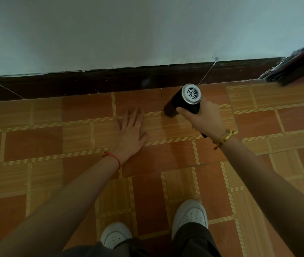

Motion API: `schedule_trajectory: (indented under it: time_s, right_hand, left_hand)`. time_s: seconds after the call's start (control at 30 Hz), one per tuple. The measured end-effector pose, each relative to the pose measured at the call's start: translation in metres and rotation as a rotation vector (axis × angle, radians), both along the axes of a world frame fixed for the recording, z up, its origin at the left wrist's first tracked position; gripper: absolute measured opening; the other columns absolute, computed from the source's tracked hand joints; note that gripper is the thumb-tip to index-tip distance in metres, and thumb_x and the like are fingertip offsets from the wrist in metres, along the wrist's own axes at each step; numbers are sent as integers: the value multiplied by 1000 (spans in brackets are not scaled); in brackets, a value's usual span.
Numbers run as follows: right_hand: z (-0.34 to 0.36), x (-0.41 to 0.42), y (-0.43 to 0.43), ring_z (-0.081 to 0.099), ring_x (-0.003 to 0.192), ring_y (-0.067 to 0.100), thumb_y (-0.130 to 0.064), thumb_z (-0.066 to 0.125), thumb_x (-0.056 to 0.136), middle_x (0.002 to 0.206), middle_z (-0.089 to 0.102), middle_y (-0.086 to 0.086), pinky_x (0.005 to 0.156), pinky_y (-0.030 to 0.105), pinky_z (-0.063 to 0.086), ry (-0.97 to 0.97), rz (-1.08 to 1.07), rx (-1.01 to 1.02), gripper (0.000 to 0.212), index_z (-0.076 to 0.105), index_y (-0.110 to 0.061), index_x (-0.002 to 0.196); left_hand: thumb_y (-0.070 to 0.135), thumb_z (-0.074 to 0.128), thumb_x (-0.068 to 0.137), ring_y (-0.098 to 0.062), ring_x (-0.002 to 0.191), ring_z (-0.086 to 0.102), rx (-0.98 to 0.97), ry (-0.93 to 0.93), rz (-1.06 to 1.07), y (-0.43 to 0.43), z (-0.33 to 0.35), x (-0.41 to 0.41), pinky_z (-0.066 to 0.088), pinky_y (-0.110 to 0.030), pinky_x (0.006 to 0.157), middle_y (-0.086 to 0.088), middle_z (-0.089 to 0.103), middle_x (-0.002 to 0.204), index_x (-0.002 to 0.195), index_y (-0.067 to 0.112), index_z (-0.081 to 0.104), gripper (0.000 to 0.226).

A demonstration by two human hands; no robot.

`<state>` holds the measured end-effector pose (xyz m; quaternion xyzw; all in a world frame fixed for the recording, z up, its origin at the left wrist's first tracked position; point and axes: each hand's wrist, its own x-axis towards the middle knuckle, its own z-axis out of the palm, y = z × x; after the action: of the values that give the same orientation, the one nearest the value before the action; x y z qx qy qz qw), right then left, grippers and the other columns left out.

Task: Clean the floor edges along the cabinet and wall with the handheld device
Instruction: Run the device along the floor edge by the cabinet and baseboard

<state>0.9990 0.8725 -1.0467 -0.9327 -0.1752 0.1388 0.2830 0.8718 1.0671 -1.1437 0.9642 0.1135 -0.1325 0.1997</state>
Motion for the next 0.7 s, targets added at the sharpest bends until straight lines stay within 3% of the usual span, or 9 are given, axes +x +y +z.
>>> schedule_trajectory:
  time_s: [0.2, 0.27, 0.33, 0.5, 0.7]
  right_hand:
    - [0, -9, -6, 58, 74, 10, -42, 68, 84, 85, 60, -8, 63, 21, 46, 46, 24, 24, 42, 58, -15, 114]
    - [-2, -9, -4, 59, 81, 9, -45, 67, 84, 90, 63, -7, 65, 17, 45, 45, 49, 9, 44, 58, -15, 115]
    - [-6, -10, -4, 62, 90, 11, -49, 66, 82, 100, 67, -3, 72, 22, 51, 18, 62, -9, 53, 57, -14, 121]
    - [-11, -4, -18, 65, 100, 19, -49, 67, 82, 112, 68, 3, 73, 26, 49, -57, -109, 10, 60, 52, -11, 127]
    - [-15, 10, -41, 65, 100, 25, -51, 65, 83, 113, 68, 5, 69, 28, 46, -83, -255, -21, 62, 48, -13, 130]
  left_hand:
    - [57, 33, 94, -34, 152, -6, 73, -1, 37, -14, -8, 1, -1, -70, 115, -6, -1, 167, 158, 21, 4, 79]
    - [67, 22, 88, -35, 152, -7, 107, 17, 26, -15, -10, 1, -1, -71, 114, -8, -4, 167, 158, 21, 1, 86]
    - [75, 15, 82, -34, 151, -13, 137, 47, 16, -16, -10, 1, -3, -70, 114, -7, -12, 166, 157, 21, -6, 95]
    - [92, 19, 70, -35, 148, -25, 213, 189, -14, -18, -2, 7, -5, -70, 113, -7, -28, 161, 153, 21, -22, 117]
    - [94, 22, 68, -34, 145, -31, 239, 313, -47, -18, 7, 13, -4, -71, 112, -5, -38, 157, 149, 23, -31, 120]
